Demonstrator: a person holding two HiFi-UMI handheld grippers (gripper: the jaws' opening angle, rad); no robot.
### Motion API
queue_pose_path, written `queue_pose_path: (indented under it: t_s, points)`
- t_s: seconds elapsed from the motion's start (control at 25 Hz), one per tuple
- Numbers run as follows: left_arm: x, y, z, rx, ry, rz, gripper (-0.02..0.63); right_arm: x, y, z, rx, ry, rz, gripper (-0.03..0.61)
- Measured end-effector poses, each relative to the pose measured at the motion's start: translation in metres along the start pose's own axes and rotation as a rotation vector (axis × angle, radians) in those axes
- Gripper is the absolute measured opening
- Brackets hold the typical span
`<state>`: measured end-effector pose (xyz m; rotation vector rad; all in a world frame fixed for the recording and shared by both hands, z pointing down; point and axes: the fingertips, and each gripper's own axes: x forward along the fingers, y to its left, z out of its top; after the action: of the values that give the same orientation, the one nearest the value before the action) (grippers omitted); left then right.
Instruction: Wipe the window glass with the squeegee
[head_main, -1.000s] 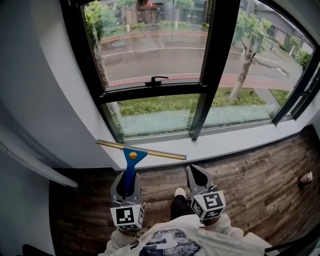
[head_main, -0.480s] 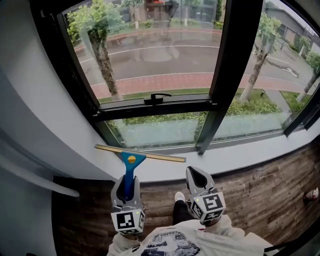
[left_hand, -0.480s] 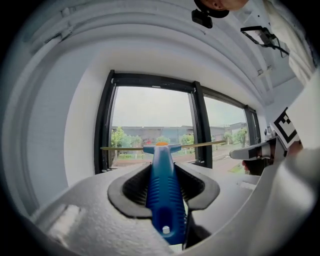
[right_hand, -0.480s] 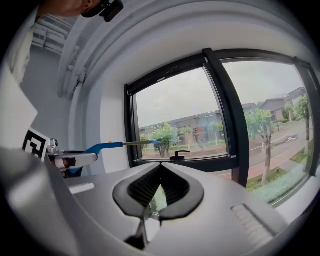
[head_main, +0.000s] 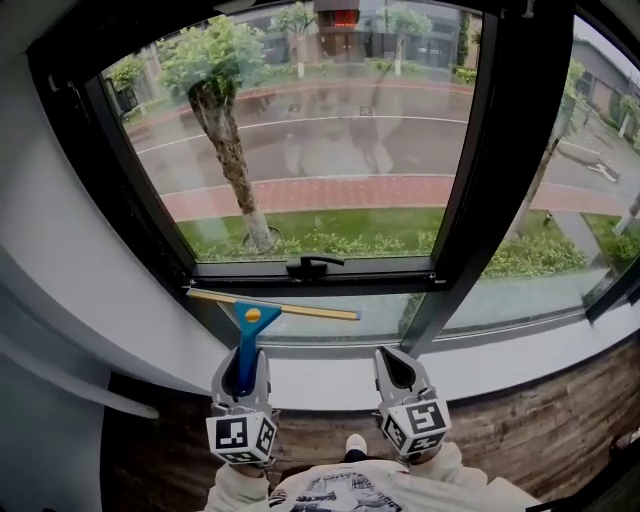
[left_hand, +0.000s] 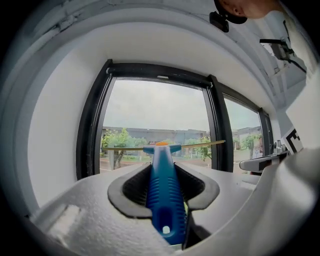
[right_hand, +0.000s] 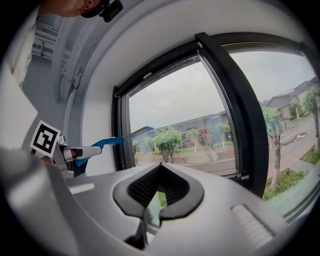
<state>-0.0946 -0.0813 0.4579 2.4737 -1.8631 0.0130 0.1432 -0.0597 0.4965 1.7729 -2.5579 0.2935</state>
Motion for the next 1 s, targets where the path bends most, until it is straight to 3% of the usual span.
queue_pose_path:
  t_s: [0.32,0.52,0.88,1.0]
  points:
    - [0.059,0.028,0.044,0.044,-0.056,0.030,0.146,0.064,-0.009,0.020,0.004,-0.013,0.036,0.005]
    - [0.097,0.049,0.071,0.033,-0.115,0.004,0.146,0.088,-0.016,0.009,0.013,0.007,-0.012,0.005]
    - [0.159,0.116,0.198,-0.021,-0.317,0.000,0.146,0.118,-0.015,0.021,0.022,0.004,-0.054,0.005]
    - [0.165,0.136,0.241,0.016,-0.376,0.026,0.146,0.131,-0.012,0.024,0.019,-0.005,-0.045,0.005]
